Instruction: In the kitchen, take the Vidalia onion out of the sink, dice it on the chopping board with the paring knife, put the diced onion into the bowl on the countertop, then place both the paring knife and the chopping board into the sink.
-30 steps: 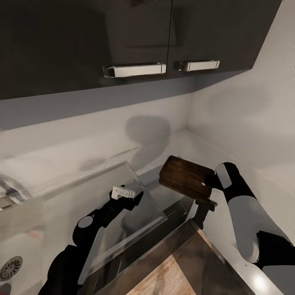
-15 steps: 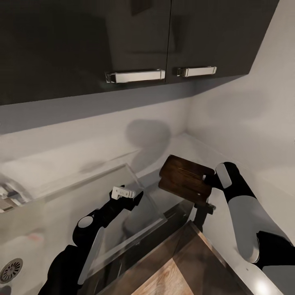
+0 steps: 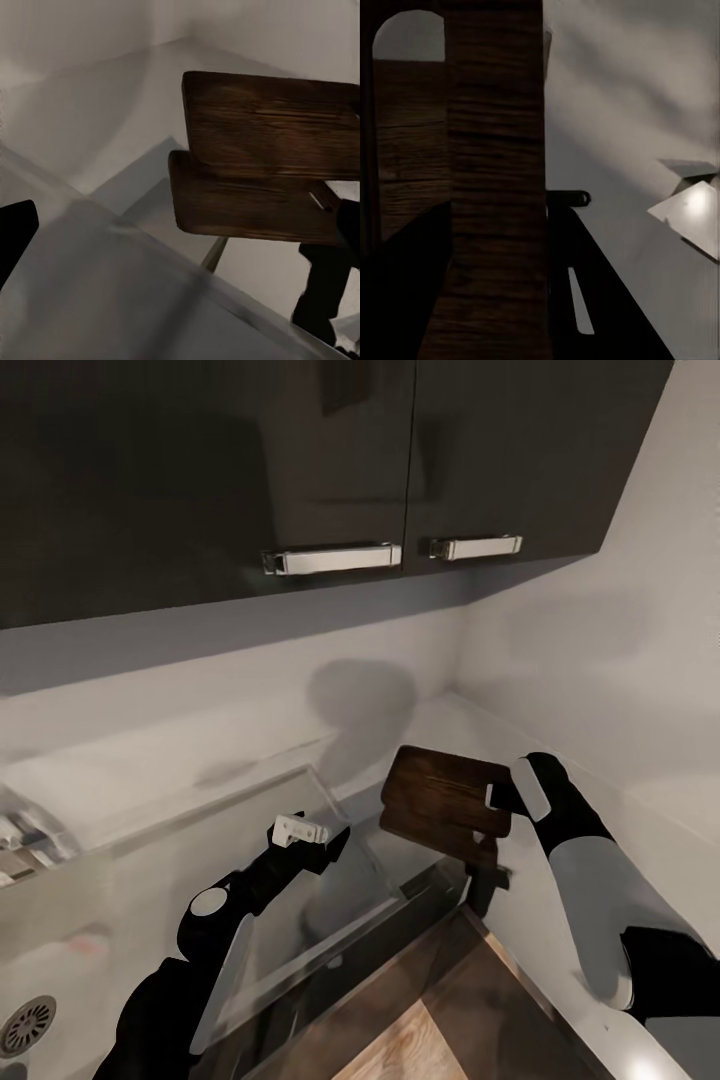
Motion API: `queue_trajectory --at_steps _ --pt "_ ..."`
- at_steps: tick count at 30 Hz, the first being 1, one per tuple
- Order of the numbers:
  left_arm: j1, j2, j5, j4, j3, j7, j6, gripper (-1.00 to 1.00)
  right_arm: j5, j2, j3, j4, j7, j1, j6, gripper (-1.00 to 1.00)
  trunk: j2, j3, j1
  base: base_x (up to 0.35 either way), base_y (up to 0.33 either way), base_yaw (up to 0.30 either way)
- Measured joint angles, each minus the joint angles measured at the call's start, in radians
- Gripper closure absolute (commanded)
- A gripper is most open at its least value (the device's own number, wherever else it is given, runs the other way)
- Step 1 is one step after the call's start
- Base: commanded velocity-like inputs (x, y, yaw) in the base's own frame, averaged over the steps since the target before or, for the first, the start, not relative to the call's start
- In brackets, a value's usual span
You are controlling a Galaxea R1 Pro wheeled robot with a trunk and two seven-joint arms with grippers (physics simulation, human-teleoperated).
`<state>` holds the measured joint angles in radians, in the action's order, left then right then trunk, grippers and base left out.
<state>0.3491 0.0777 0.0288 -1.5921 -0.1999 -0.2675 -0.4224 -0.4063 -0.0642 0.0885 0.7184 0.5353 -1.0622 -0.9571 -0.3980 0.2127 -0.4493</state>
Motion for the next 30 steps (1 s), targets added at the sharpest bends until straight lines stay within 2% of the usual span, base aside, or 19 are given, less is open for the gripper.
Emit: queue_trajectory --at_steps 5,23,30 --pt "0.0 0.0 0.0 0.0 0.0 0.0 0.0 -1.0 -0.001 0.0 -0.01 0.0 -0.001 0.0 0.0 1.0 0.0 -0.008 0.0 0.0 0.0 0.0" --pt "0.0 0.0 0.0 0.0 0.001 0.0 0.0 -1.0 0.0 0.0 -0.007 0.0 -0.003 0.0 0.0 1.0 0.0 -0.034 0.0 -0.002 0.002 0.0" --pt "0.0 0.0 0.0 0.0 0.001 0.0 0.0 -1.0 -0.001 -0.001 -0.005 0.0 -0.003 0.0 0.0 1.0 0.0 -0.036 0.0 -0.172 0.144 0.0"
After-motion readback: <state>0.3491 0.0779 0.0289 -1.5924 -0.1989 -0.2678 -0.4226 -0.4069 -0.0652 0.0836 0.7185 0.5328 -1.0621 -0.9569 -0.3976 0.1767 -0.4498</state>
